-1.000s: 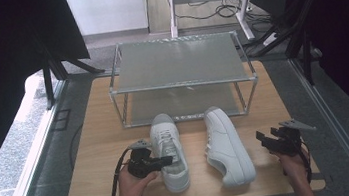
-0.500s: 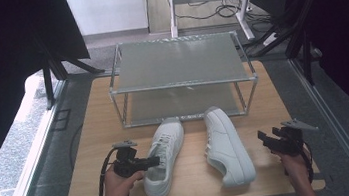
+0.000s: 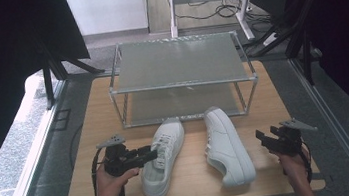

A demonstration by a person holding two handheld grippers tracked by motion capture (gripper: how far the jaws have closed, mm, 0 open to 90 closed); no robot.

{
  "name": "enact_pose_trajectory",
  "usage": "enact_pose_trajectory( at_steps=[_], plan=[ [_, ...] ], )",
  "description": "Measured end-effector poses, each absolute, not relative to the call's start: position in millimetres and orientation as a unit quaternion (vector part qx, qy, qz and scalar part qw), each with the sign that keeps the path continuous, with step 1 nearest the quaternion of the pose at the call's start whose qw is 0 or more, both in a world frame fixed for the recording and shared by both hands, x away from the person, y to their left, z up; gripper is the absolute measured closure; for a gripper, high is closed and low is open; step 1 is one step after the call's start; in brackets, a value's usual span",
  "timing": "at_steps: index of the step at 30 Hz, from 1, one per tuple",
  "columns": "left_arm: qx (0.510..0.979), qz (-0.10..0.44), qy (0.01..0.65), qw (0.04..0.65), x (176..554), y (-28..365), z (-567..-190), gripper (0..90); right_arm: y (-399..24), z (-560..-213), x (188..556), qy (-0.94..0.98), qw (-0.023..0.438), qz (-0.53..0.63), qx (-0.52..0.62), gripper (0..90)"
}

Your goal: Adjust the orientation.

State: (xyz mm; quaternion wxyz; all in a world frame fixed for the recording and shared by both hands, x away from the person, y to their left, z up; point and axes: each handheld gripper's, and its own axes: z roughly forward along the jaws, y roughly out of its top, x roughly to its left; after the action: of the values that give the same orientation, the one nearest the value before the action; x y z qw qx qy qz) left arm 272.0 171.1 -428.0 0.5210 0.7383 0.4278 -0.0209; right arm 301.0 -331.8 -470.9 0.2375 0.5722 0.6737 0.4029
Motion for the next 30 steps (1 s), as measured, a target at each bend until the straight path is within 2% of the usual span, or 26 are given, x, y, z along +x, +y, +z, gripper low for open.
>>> enact_pose_trajectory(
  at_steps=[1, 5, 8, 18, 23, 30],
  plan=[
    [0.734, -0.010, 0.433, 0.522, 272, 172, -429, 55.5, -332, -471, 301, 0.674, 0.238, 0.403, 0.572, 36.1],
    [0.726, 0.039, 0.452, 0.517, 274, 178, -434, 42.0, -327, -467, 299, 0.679, 0.242, 0.411, 0.558, 39.4],
    [0.722, 0.060, 0.448, 0.524, 274, 181, -435, 36.9, -324, -463, 298, 0.680, 0.242, 0.421, 0.549, 40.8],
    [0.726, 0.089, 0.433, 0.527, 272, 187, -432, 34.9, -311, -448, 290, 0.690, 0.247, 0.444, 0.516, 41.7],
    [0.732, 0.089, 0.436, 0.516, 273, 187, -434, 35.6, -298, -440, 285, 0.703, 0.237, 0.459, 0.489, 52.0],
    [0.718, 0.111, 0.444, 0.525, 269, 189, -428, 35.6, -276, -428, 276, 0.736, 0.218, 0.472, 0.434, 70.4]
  ],
)
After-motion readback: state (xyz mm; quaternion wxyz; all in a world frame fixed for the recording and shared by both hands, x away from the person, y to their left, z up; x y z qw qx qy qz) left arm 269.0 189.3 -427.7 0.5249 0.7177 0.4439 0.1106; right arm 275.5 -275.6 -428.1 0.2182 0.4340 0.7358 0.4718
